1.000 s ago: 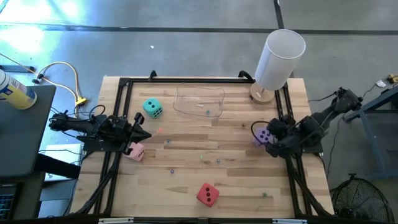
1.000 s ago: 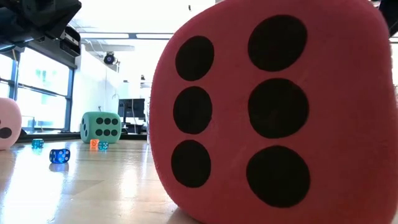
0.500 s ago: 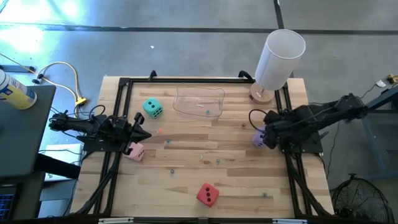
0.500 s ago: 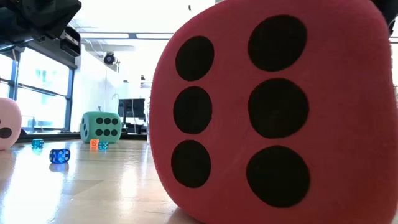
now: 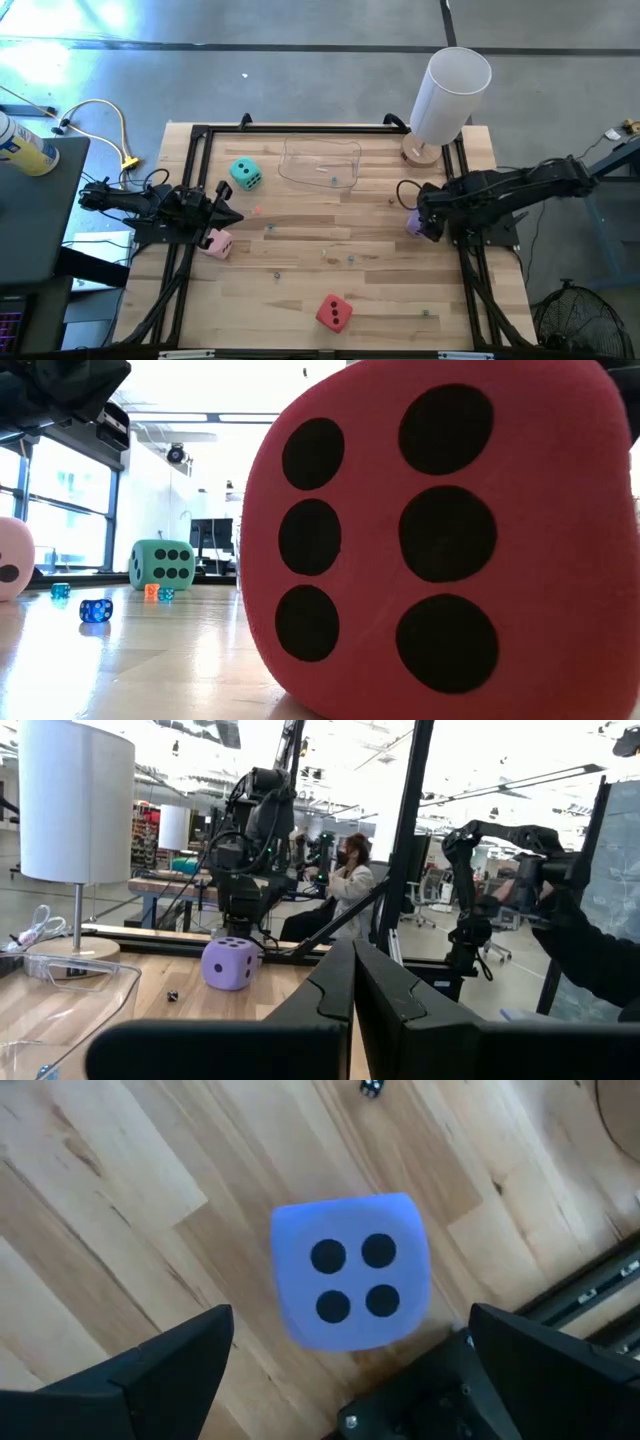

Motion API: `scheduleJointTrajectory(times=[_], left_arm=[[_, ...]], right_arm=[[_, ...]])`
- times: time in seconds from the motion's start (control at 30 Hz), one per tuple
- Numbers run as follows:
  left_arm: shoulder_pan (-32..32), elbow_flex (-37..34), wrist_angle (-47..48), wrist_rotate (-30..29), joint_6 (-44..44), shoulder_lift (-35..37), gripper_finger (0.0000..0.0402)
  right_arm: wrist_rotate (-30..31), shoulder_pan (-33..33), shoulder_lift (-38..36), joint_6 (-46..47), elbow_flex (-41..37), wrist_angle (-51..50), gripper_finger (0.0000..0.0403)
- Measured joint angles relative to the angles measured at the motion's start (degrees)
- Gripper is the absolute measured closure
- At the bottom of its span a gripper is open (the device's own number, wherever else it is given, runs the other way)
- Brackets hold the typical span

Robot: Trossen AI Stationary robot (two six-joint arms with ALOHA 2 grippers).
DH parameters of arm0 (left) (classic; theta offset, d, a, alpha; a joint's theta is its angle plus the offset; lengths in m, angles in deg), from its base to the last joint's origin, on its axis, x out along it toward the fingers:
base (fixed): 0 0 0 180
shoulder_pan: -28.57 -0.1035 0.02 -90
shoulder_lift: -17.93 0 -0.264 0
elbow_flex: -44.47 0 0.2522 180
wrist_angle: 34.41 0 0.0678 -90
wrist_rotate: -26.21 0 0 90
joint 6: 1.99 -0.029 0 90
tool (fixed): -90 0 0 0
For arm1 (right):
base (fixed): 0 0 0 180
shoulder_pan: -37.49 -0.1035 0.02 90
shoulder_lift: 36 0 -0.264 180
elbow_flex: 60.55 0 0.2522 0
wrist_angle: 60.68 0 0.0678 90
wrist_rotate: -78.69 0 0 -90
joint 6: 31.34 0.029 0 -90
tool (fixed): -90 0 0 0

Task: Pick & Place Dice
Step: Put the large violet dice into the transparent bin

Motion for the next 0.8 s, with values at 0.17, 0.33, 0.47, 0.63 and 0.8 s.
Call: scheduleJointTrajectory(times=[0.17, 0.33, 0.47, 0.63, 0.8], left_arm=[[0.0, 0.0, 0.0, 0.0, 0.0, 0.0, 0.0401], [0.0, 0.0, 0.0, 0.0, 0.0, 0.0, 0.0401], [0.0, 0.0, 0.0, 0.0, 0.0, 0.0, 0.0401], [0.0, 0.0, 0.0, 0.0, 0.0, 0.0, 0.0401], [0.0, 0.0, 0.0, 0.0, 0.0, 0.0, 0.0401]], right_arm=[[-0.3, 2.9, 0.0, -1.3, 0.0, 0.2, 0.0007], [-1.7, 5.5, 0.0, -2.2, 0.0, 0.4, 0.0007], [-3.4, 6.9, 0.0, -4.2, 0.0, 2.7, 0.0007], [-3.7, 8.0, 1.5, -6.2, -0.2, 3.0, 0.0007], [-6.0, 8.2, 3.1, -7.8, -3.6, 4.0, 0.0007]])
